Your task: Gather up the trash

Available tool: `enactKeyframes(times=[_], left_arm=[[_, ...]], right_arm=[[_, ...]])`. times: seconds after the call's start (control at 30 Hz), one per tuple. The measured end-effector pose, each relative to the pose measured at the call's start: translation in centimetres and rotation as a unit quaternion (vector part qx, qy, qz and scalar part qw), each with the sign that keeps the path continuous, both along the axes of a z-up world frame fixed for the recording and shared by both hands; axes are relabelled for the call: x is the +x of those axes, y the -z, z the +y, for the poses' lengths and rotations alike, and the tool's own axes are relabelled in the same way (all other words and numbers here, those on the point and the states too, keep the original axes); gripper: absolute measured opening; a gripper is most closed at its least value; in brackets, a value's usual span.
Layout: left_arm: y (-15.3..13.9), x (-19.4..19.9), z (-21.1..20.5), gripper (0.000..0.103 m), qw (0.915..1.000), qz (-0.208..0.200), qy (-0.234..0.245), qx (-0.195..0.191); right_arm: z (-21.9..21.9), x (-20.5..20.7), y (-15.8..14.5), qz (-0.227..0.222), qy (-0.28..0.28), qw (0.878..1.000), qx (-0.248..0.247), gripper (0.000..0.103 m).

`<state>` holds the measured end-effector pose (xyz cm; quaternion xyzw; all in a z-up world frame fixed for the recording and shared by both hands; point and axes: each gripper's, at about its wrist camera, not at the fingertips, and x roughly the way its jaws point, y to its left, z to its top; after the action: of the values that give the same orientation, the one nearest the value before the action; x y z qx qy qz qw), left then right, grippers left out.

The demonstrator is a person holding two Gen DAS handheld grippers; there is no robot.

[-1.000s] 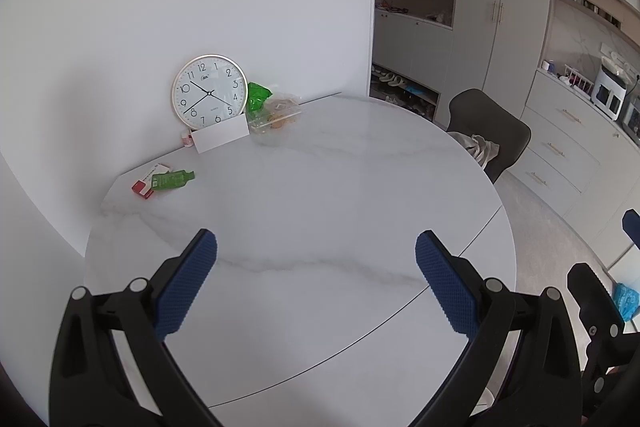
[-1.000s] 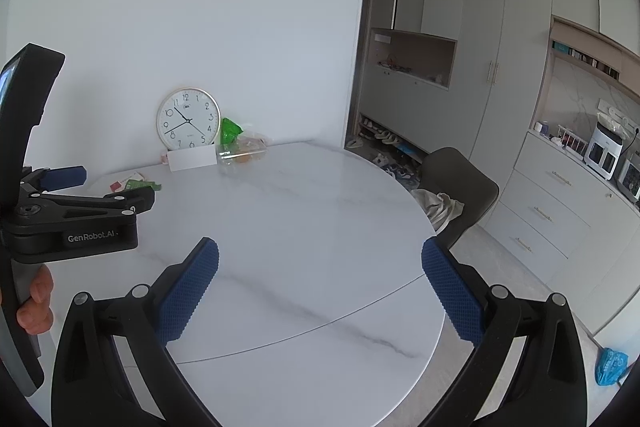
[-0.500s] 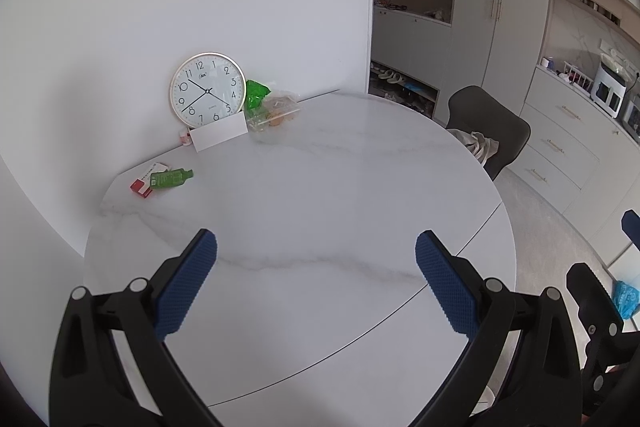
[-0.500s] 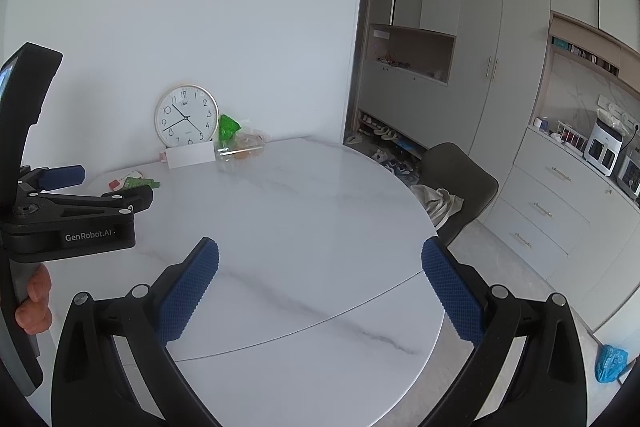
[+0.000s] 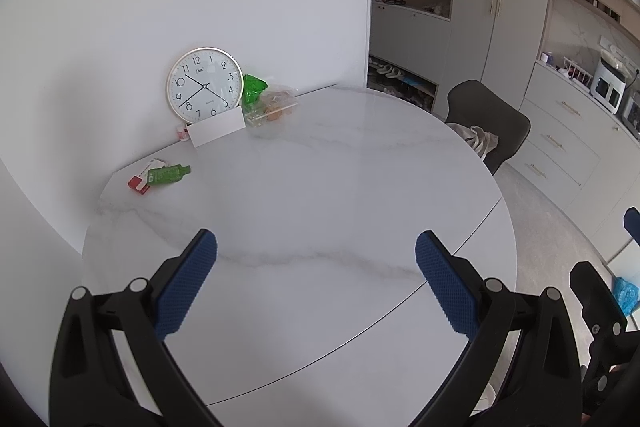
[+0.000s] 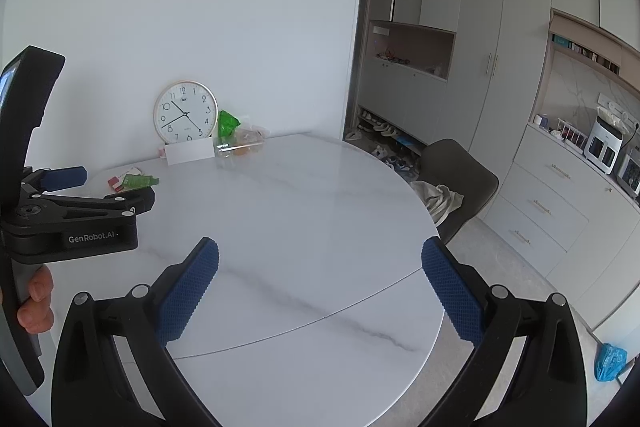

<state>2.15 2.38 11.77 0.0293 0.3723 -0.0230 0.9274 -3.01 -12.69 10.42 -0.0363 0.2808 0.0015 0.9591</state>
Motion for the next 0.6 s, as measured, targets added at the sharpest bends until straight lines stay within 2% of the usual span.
enactKeyframes(times=[0.2, 0.4, 0.47, 0.53, 0.6], left_arm=[[0.1, 0.2, -0.1, 0.095, 0.9999, 0.002, 0.015, -0.004], [0.6, 0.4, 0.2, 0.095, 0.9998, -0.003, 0.009, -0.019], [0.7, 0.5, 0.2, 0.095, 0.9999, -0.009, 0.003, -0.008], [1.0, 0.6, 0.1, 0.095, 1.0000, -0.005, 0.003, 0.004], [1.2, 0.8, 0.0, 0.095, 0.9998, 0.008, 0.019, -0.008]], right_arm=[[-0.1, 0.2, 0.2, 0.003, 0.000, 1.000, 0.003, 0.101], [-0.1, 0.1, 0.5, 0.007, 0.001, 1.000, 0.006, 0.101], [0.0, 0.1, 0.7, 0.008, 0.001, 1.000, 0.007, 0.101], [0.0, 0.1, 0.8, 0.009, 0.001, 1.000, 0.007, 0.101], [0.1, 0.2, 0.9, 0.011, 0.000, 1.000, 0.007, 0.101]])
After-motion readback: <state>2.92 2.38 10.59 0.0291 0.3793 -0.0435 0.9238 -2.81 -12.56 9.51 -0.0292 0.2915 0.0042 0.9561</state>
